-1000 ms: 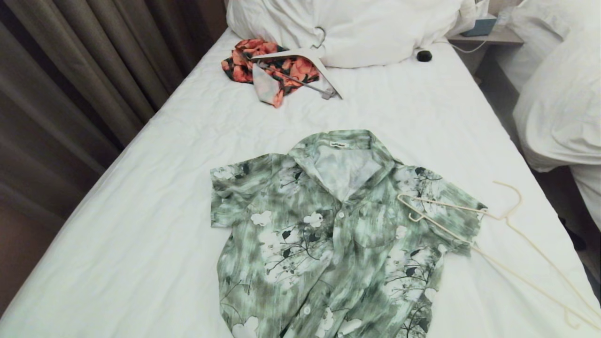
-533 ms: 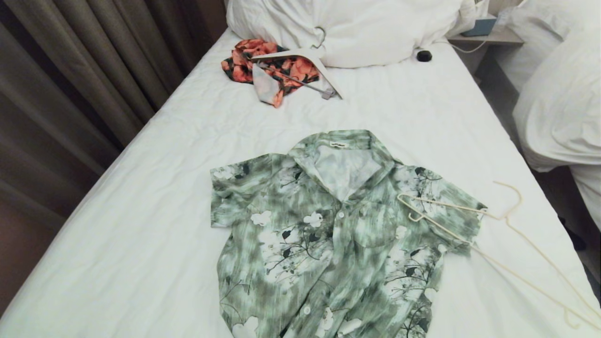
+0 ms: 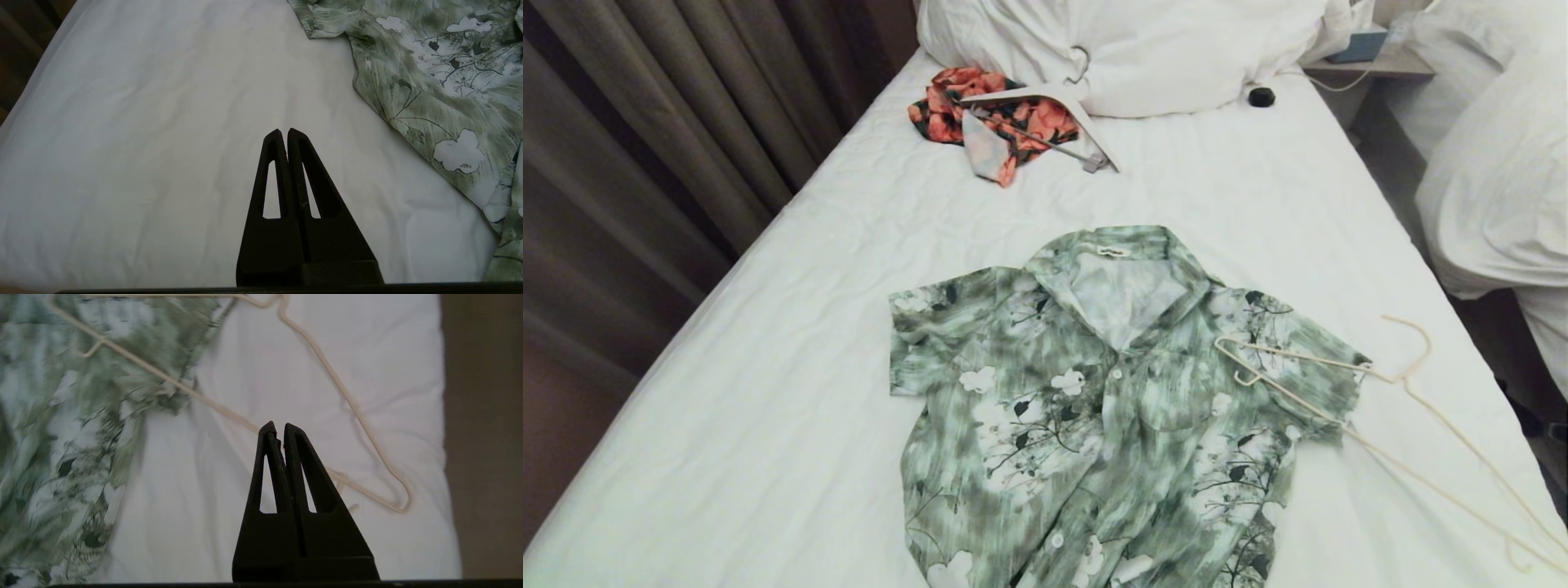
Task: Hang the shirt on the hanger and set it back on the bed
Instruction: Lift the shirt and hanger
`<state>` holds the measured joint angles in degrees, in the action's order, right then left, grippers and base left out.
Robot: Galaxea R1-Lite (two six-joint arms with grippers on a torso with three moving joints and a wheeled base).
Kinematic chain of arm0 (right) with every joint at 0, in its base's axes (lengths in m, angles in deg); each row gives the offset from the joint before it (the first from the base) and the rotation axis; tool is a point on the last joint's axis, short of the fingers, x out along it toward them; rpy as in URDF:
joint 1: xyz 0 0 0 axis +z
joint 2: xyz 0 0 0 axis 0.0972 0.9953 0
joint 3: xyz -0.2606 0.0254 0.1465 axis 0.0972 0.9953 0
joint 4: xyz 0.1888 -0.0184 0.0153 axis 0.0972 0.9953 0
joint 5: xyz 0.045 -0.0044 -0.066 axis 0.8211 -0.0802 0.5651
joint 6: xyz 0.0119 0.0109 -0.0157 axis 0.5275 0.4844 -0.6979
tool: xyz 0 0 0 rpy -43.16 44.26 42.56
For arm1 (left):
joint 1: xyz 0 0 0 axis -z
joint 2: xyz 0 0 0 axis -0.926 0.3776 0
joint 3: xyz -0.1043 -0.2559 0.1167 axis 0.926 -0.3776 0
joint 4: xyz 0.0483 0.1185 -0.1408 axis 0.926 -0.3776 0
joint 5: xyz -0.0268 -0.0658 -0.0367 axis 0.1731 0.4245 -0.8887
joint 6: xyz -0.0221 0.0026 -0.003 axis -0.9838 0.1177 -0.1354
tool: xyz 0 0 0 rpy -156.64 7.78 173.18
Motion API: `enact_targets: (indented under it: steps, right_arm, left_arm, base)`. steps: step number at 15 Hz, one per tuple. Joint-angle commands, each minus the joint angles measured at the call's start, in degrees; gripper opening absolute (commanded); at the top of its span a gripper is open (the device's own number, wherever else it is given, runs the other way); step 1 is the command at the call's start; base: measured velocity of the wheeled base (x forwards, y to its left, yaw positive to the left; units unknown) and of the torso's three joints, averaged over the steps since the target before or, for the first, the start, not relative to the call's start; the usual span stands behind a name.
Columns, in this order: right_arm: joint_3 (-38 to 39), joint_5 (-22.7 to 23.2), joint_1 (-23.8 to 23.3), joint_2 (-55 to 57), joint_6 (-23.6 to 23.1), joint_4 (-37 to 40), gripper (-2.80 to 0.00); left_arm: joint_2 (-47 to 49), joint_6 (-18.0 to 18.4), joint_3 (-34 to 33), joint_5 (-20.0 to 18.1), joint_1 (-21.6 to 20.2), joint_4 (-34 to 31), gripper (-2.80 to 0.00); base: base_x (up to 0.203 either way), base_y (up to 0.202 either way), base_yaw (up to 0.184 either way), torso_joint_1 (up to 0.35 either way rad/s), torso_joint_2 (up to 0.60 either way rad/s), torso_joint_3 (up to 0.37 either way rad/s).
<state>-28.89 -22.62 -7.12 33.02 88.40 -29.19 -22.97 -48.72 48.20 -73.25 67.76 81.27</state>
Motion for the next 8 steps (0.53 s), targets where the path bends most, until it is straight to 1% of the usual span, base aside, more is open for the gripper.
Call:
enact_targets:
  steps: [1, 4, 5, 6, 8]
  right_arm:
    - [-4.8, 5.5, -5.4, 15.9, 0.1, 1.3, -2.80]
    - [-12.5, 18.9, -14.4, 28.3, -2.6, 8.9, -2.80]
    - [-14.2, 21.5, -16.8, 31.2, -4.1, 10.7, -2.80]
    - [-15.3, 24.5, -19.6, 33.6, -6.7, 12.0, -2.80]
    - [-16.1, 33.9, -23.7, 37.1, -13.5, 13.8, -2.80]
  left_arm:
    - [0.1, 0.0, 0.0, 0.0, 0.0, 0.0, -2.80]
    - [0.1, 0.0, -0.1, 0.0, 0.0, 0.0, -2.80]
    - [0.1, 0.0, -0.1, 0.0, 0.0, 0.0, -2.80]
    - [0.1, 0.0, -0.1, 0.0, 0.0, 0.0, -2.80]
    - [0.1, 0.0, -0.1, 0.0, 0.0, 0.0, -2.80]
  base:
    - [0.000, 0.000, 0.000, 0.000, 0.00, 0.000]
    - [0.000, 0.000, 0.000, 0.000, 0.00, 0.000]
    - [0.000, 0.000, 0.000, 0.000, 0.00, 0.000]
    - [0.000, 0.000, 0.000, 0.000, 0.00, 0.000]
    - [0.000, 0.000, 0.000, 0.000, 0.00, 0.000]
